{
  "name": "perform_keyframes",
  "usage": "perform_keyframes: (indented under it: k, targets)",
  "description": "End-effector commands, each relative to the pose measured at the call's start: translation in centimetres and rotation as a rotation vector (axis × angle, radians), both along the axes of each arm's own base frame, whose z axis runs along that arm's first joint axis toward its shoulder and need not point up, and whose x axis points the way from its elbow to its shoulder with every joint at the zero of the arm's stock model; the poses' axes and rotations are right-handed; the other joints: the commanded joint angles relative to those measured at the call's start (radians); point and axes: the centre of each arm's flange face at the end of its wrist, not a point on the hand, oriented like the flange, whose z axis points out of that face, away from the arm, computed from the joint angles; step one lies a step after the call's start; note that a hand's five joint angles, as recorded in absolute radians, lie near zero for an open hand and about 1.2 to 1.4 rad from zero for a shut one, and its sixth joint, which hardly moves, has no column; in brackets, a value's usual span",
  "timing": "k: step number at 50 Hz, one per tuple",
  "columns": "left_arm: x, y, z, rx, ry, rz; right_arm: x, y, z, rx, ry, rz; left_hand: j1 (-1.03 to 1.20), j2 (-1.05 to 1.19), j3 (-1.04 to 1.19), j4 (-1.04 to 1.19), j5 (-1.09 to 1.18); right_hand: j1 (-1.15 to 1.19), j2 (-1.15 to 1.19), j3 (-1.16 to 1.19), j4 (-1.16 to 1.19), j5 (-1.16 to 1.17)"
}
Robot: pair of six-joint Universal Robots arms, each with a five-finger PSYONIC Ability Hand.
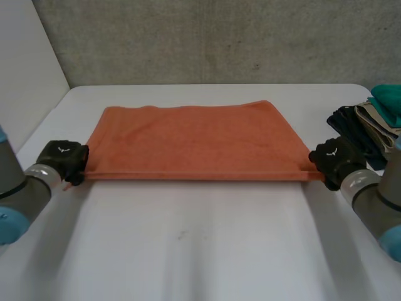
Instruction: Fold the laundry.
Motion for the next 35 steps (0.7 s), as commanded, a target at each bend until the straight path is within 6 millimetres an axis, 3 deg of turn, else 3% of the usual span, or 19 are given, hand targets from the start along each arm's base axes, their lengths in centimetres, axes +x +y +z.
perform_keyframes:
  k: [1, 6, 8, 13, 17, 18, 21, 22, 25, 26, 28, 29, 30, 33, 35]
  targets:
    - [0.4, 7.7, 2.7, 0.122, -0.150, -0.122, -3.1, 4.9, 2.4, 0.239, 0.230, 0.030, 0.244, 0.203, 0.209, 0.202, 0.240, 0.264, 0.215, 0.205, 0.197, 0.199]
    - [1.7, 13.0, 2.6, 0.325, -0.305, -0.227, -5.6, 7.4, 3.1, 0.390, 0.367, 0.062, 0.244, 0.203, 0.209, 0.202, 0.240, 0.264, 0.215, 0.205, 0.197, 0.199]
    - [1.9, 13.3, 2.6, 0.334, -0.342, -0.256, -5.8, 7.3, 3.1, 0.369, 0.409, 0.097, 0.244, 0.203, 0.209, 0.202, 0.240, 0.264, 0.215, 0.205, 0.197, 0.199]
    - [1.8, 10.9, 3.1, 0.196, -0.413, -0.310, -5.0, 5.5, 2.0, 0.308, 0.406, 0.102, 0.244, 0.203, 0.209, 0.202, 0.240, 0.264, 0.215, 0.205, 0.197, 0.199]
    - [-0.2, 7.7, 3.2, 0.053, -0.420, -0.352, -3.7, 3.0, 1.3, 0.244, 0.356, 0.059, 0.244, 0.203, 0.209, 0.202, 0.240, 0.264, 0.215, 0.205, 0.197, 0.199]
    - [-1.1, 6.0, 3.3, -0.005, -0.428, -0.354, -3.1, 1.8, 1.3, 0.214, 0.335, 0.041, 0.244, 0.203, 0.209, 0.202, 0.240, 0.264, 0.215, 0.205, 0.197, 0.199]
    - [-2.5, 3.2, 4.2, -0.115, -0.439, -0.340, -2.1, -0.4, 2.0, 0.130, 0.301, 0.014, 0.244, 0.203, 0.209, 0.202, 0.240, 0.264, 0.215, 0.205, 0.197, 0.199]
    - [-3.3, 1.1, 5.3, -0.204, -0.450, -0.319, -1.4, -2.0, 3.2, 0.055, 0.275, -0.008, 0.244, 0.203, 0.209, 0.202, 0.240, 0.264, 0.215, 0.205, 0.197, 0.199]
    - [-4.4, -1.8, 8.3, -0.364, -0.446, -0.278, -0.4, -4.8, 6.5, -0.109, 0.213, -0.061, 0.244, 0.203, 0.209, 0.202, 0.240, 0.264, 0.215, 0.205, 0.197, 0.199]
    - [-5.1, -3.4, 11.6, -0.500, -0.433, -0.239, 0.1, -6.4, 9.5, -0.241, 0.142, -0.100, 0.244, 0.203, 0.209, 0.202, 0.240, 0.264, 0.215, 0.205, 0.197, 0.199]
    - [-5.6, -4.6, 15.3, -0.641, -0.395, -0.194, 0.6, -7.6, 12.8, -0.379, 0.055, -0.133, 0.244, 0.203, 0.209, 0.202, 0.240, 0.264, 0.215, 0.205, 0.197, 0.199]
    - [-5.9, -4.9, 17.0, -0.702, -0.369, -0.173, 0.8, -8.1, 14.6, -0.454, 0.004, -0.142, 0.244, 0.203, 0.209, 0.202, 0.240, 0.264, 0.215, 0.205, 0.197, 0.199]
    - [-6.0, -5.4, 20.2, -0.814, -0.301, -0.125, 0.9, -8.6, 18.1, -0.589, -0.092, -0.152, 0.244, 0.203, 0.209, 0.202, 0.240, 0.264, 0.215, 0.205, 0.197, 0.199]
    - [-5.3, -5.9, 25.0, -0.959, -0.110, -0.024, 0.8, -8.3, 23.3, -0.779, -0.248, -0.142, 0.244, 0.203, 0.209, 0.202, 0.240, 0.264, 0.215, 0.205, 0.197, 0.199]
    - [-4.8, -6.1, 26.2, -0.984, -0.027, 0.012, 1.0, -8.0, 24.6, -0.834, -0.286, -0.116, 0.244, 0.203, 0.209, 0.202, 0.240, 0.264, 0.215, 0.205, 0.197, 0.199]
